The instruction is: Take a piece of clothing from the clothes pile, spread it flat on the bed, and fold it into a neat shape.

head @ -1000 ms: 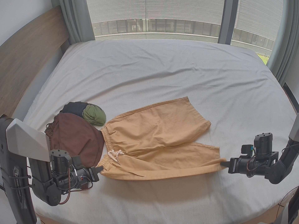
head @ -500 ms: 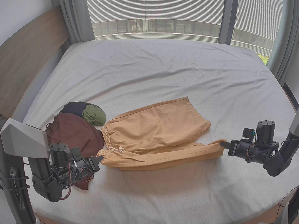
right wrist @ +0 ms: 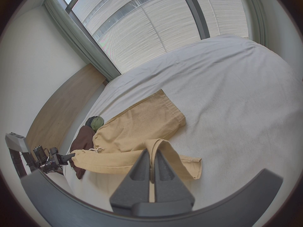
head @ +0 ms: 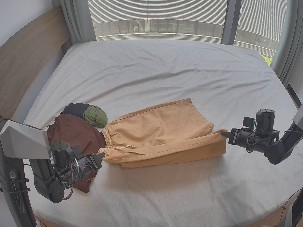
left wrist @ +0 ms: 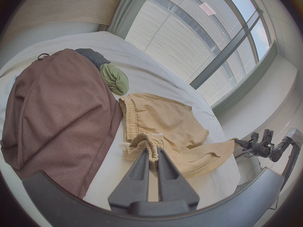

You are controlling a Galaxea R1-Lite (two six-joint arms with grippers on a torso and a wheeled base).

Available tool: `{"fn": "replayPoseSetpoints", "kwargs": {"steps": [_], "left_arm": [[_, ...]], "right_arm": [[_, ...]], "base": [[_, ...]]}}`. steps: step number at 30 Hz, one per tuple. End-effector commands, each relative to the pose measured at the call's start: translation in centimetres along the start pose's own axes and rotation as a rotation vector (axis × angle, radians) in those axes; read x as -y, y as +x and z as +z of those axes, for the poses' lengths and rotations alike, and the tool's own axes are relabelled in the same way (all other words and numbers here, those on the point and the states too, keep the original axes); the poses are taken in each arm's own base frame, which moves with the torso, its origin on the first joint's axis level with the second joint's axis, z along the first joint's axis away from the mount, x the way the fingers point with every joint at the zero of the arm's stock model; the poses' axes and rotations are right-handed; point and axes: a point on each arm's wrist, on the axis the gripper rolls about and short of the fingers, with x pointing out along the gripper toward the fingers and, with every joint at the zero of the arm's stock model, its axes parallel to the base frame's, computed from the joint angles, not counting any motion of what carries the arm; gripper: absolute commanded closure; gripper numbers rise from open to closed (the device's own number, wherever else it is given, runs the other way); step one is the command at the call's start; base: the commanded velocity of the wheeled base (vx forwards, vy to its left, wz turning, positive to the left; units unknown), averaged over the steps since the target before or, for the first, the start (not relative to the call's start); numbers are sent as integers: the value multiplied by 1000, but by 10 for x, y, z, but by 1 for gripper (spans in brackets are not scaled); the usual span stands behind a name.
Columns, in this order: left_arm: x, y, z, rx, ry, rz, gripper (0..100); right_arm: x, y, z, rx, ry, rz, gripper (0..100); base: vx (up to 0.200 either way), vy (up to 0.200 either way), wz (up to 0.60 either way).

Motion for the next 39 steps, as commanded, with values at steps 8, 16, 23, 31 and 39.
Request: {"fn": "replayPoseSetpoints", "kwargs": {"steps": [8, 16, 23, 31, 39], "left_arm": [[3, 3, 6, 39, -23, 2, 100], [6, 7, 10, 60, -52, -13, 100], [7, 12, 12, 86, -67, 5, 100], [16, 19, 16, 112, -103, -30, 100], [14, 32, 21, 173, -108, 4, 100]], "right_arm": [[-9, 14, 38, 25, -9, 8, 100], [-17, 23, 68, 40, -20, 13, 100], [-20, 32, 80, 37, -25, 15, 100], [-13, 49, 97, 37, -36, -2, 100], [-11, 74, 114, 29, -33, -4, 100]], "base": [[0, 0, 0], [0, 0, 0], [0, 0, 0], [0, 0, 0], [0, 0, 0]]}}
